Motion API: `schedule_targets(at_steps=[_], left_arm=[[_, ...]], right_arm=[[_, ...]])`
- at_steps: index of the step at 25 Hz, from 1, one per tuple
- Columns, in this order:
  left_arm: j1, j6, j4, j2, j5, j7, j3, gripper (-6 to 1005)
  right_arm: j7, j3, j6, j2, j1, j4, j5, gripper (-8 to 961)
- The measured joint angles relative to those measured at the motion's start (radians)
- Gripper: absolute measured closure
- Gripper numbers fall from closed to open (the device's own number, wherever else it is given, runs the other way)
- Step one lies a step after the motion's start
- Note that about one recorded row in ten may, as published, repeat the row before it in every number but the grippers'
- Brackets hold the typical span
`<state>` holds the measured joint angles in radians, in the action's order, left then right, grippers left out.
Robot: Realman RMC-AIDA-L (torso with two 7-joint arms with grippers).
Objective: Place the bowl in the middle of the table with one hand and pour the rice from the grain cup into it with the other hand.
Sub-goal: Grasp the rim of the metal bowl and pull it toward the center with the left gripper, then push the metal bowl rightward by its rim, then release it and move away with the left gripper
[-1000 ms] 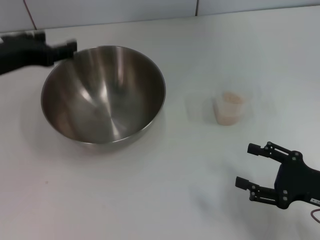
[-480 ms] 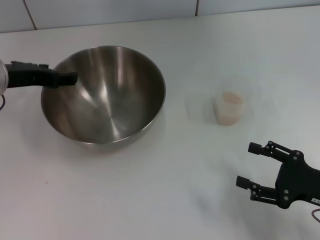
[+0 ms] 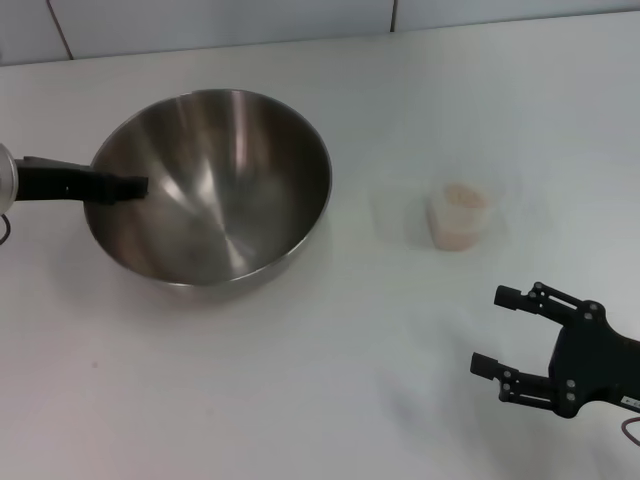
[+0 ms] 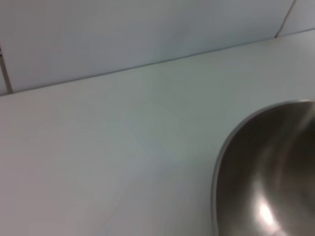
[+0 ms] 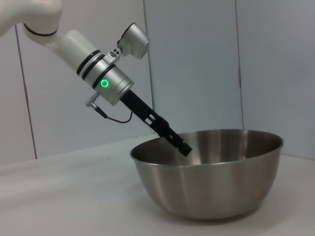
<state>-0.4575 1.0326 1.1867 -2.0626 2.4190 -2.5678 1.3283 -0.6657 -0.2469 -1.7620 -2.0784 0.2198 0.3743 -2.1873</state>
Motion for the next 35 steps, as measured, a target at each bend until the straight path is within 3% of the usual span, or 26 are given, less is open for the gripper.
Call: schedule_targets(at_steps=[3, 13, 19, 23, 26, 35], left_arm=[[-0.004, 0.024, -0.001, 0.001, 0.000, 0.011, -0.001, 234], [-0.028, 0.046, -0.014, 0.000, -0.002, 0.022, -0.024, 701], [-0.047, 0.060, -0.019, 0.000, -0.008, 0.023, -0.029, 909], [-0.072, 0.100, -0.023, 0.000, -0.021, 0.045, -0.073, 944], [-0.111, 0.184, -0.059, 0.000, -0.130, 0.150, -0.162, 970], [-0.187, 0.186, -0.154, -0.008, -0.184, 0.210, -0.168, 933]], right_arm=[[0.000, 0.000, 0.000, 0.000, 0.002, 0.000, 0.000, 136], [0.000, 0.000, 0.001, 0.000, 0.004, 0.000, 0.000, 135], [0.000, 0.000, 0.002, 0.000, 0.005, 0.000, 0.000, 135], [0.000, 0.000, 0.004, 0.000, 0.006, 0.000, -0.001, 135], [0.000, 0.000, 0.007, 0.000, 0.007, 0.000, -0.005, 135], [0.000, -0.001, 0.009, -0.001, 0.007, -0.002, -0.006, 136]])
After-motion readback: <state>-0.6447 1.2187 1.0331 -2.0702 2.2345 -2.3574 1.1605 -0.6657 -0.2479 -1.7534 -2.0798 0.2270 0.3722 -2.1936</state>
